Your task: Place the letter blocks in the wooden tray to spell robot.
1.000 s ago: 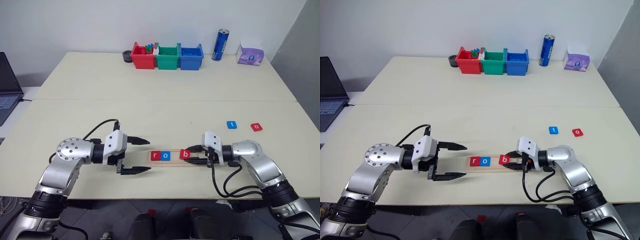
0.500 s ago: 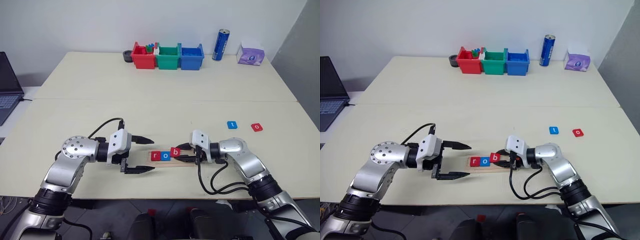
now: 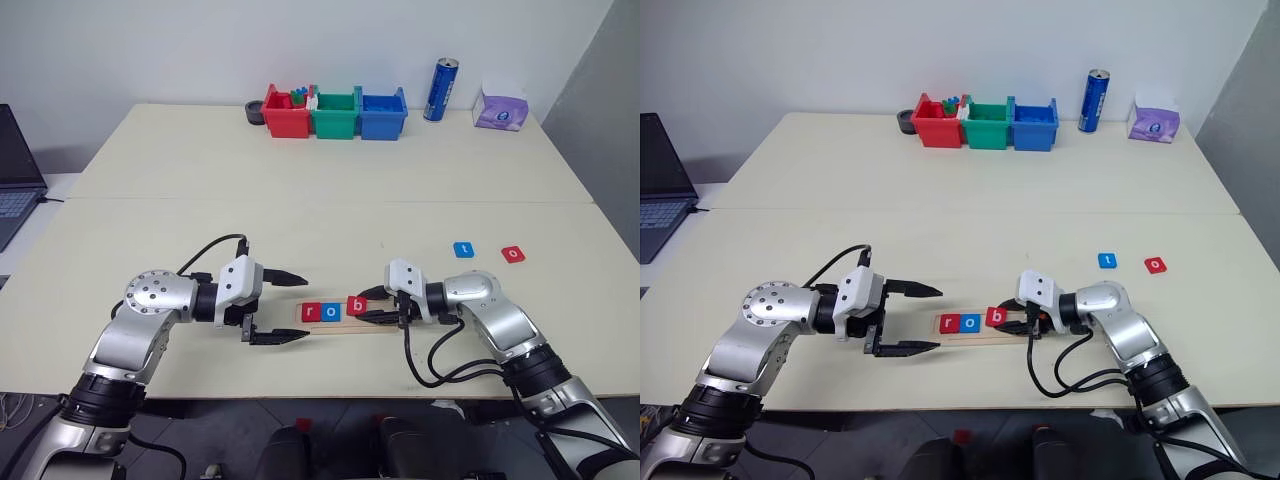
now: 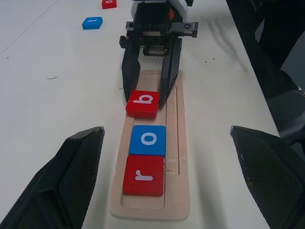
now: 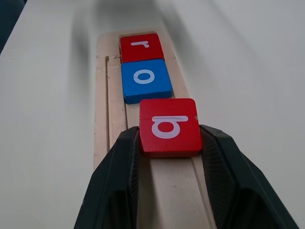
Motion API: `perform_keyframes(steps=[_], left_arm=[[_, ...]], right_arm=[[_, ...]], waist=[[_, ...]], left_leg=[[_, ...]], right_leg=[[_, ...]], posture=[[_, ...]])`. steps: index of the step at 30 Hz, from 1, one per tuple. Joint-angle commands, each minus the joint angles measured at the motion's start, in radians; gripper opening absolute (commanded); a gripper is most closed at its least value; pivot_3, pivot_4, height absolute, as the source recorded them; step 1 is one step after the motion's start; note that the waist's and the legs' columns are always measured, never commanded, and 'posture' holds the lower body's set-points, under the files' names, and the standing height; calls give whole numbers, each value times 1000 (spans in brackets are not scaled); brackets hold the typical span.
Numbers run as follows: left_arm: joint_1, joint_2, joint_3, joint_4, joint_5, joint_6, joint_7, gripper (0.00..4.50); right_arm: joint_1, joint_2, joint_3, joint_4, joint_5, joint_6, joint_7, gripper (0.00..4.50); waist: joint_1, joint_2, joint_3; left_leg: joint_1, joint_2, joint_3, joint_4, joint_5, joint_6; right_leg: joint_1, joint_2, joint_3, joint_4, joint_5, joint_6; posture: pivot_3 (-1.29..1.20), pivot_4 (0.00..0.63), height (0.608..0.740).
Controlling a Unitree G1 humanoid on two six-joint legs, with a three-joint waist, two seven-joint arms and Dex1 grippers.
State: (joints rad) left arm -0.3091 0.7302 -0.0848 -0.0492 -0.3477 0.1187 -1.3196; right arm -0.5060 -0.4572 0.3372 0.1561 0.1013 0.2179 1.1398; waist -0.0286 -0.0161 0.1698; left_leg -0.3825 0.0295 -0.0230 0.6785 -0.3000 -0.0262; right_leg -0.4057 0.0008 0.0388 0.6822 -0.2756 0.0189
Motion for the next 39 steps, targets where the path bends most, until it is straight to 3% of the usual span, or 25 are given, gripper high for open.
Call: perform_keyframes(steps=[1, 21, 30, 39], left_arm=[[-14, -1, 4, -6, 3, -20, 3, 4500], [1, -1, 5, -3, 14, -37, 5, 4500], [-11, -13, 0, 18, 28, -51, 12, 4500], [-16, -30, -10, 13, 27, -47, 18, 4500]], right_arm=[[-21, -4, -7, -18, 12, -23, 23, 1475], [-18, 4, 2, -32, 7, 2, 45, 1475], [-21, -1, -19, -39, 26, 19, 56, 4478], [-21, -46, -115, -167, 90, 125, 10, 4478]], waist=[[0, 0, 0], [0, 0, 0], [0, 0, 0], [1, 0, 0]], left_leg=[[0, 0, 0, 0, 0, 0], [0, 0, 0, 0, 0, 0], [0, 0, 0, 0, 0, 0], [0, 0, 0, 0, 0, 0]], right_leg=[[0, 0, 0, 0, 0, 0], [0, 0, 0, 0, 0, 0], [0, 0, 0, 0, 0, 0], [0, 0, 0, 0, 0, 0]], posture=[[0, 150, 740], [0, 150, 740], [0, 150, 740], [0, 150, 740]])
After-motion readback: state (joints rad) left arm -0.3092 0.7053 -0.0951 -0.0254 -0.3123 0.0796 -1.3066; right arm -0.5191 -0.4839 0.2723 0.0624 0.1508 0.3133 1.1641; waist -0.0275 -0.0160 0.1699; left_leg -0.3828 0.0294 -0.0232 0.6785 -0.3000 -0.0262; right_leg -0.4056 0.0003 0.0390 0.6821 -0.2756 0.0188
